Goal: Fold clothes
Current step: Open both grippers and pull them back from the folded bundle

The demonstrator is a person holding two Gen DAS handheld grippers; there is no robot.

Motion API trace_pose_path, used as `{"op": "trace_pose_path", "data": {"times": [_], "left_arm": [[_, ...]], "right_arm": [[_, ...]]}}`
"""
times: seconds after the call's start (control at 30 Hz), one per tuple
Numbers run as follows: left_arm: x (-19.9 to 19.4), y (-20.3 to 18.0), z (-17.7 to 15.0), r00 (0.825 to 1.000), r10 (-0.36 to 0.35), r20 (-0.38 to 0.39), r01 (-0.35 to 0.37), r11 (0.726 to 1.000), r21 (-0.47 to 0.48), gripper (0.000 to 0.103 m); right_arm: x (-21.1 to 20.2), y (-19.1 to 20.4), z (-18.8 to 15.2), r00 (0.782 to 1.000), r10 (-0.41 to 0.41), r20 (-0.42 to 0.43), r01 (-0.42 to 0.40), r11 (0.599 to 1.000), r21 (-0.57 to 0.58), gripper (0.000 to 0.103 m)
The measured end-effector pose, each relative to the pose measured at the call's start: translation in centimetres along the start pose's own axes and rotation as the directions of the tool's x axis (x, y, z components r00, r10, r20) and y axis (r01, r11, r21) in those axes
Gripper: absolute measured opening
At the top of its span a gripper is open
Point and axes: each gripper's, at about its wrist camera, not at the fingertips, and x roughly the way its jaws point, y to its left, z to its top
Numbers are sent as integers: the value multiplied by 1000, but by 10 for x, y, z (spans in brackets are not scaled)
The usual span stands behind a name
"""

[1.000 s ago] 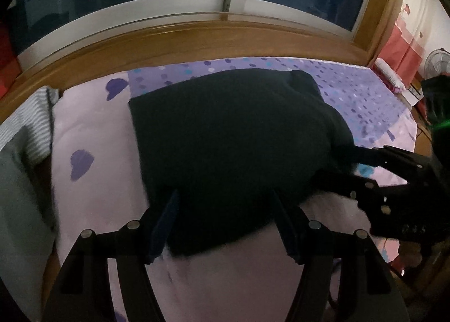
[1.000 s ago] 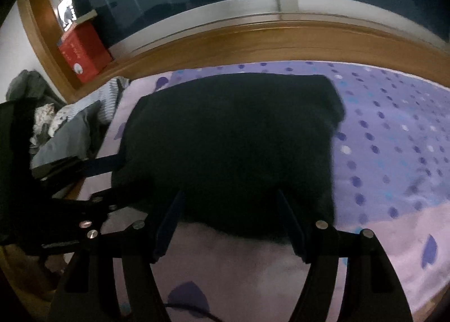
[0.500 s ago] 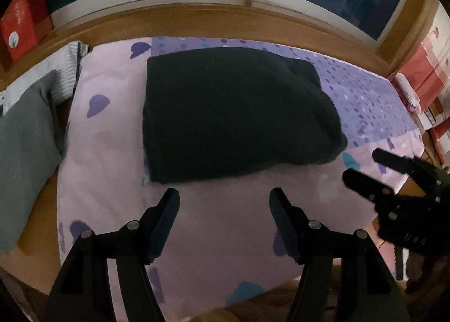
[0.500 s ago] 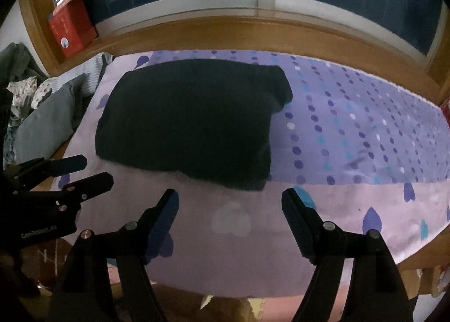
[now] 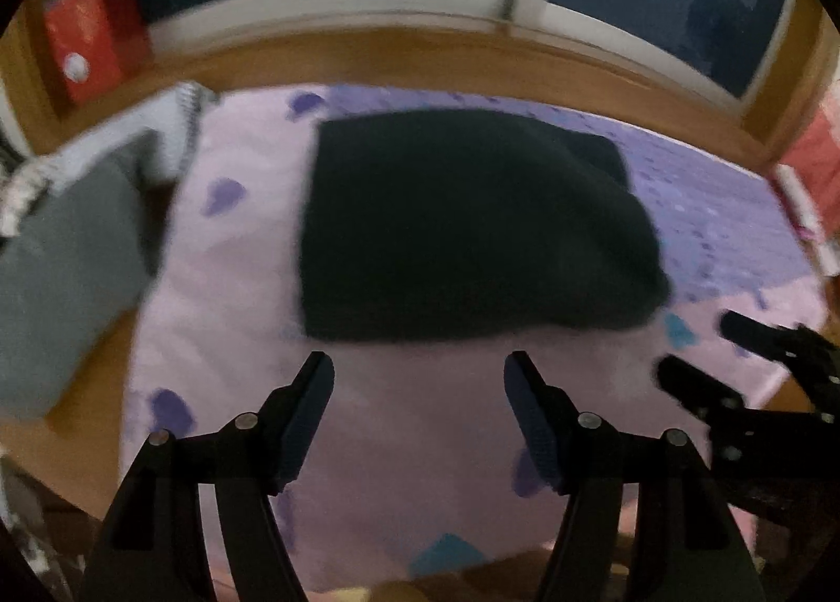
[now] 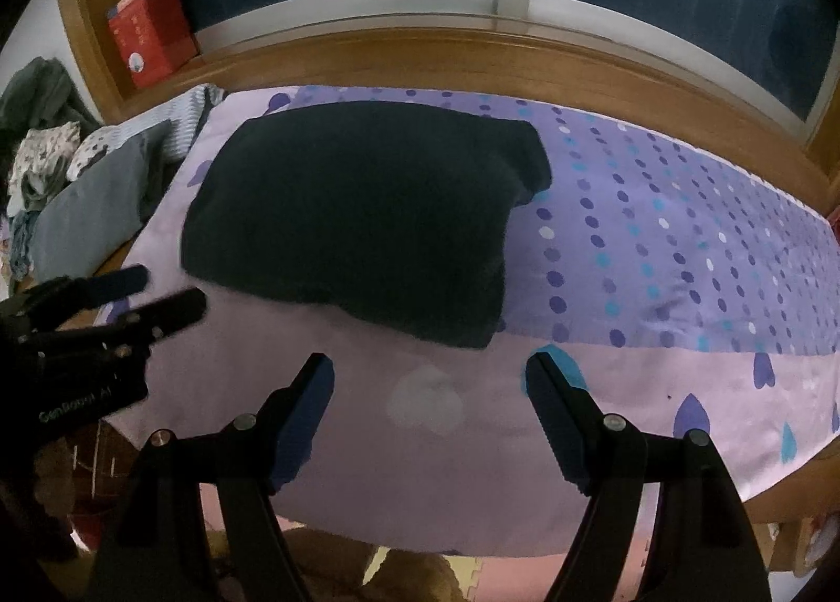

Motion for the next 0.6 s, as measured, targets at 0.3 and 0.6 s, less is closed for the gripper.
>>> {"op": "trace_pose_path", "data": {"times": [0.3,0.6], "left_arm": [[-2,-6,-8,999,-5,-44,6,1000,23,69],[2,-14,-11,997,13,-76,-9,998,57,69]], "right_arm": [[0,-5,-2,1000,-2,10,2,1000,6,77],[4,-6,-4,1000,7,2,-7,1000,7,77]]}}
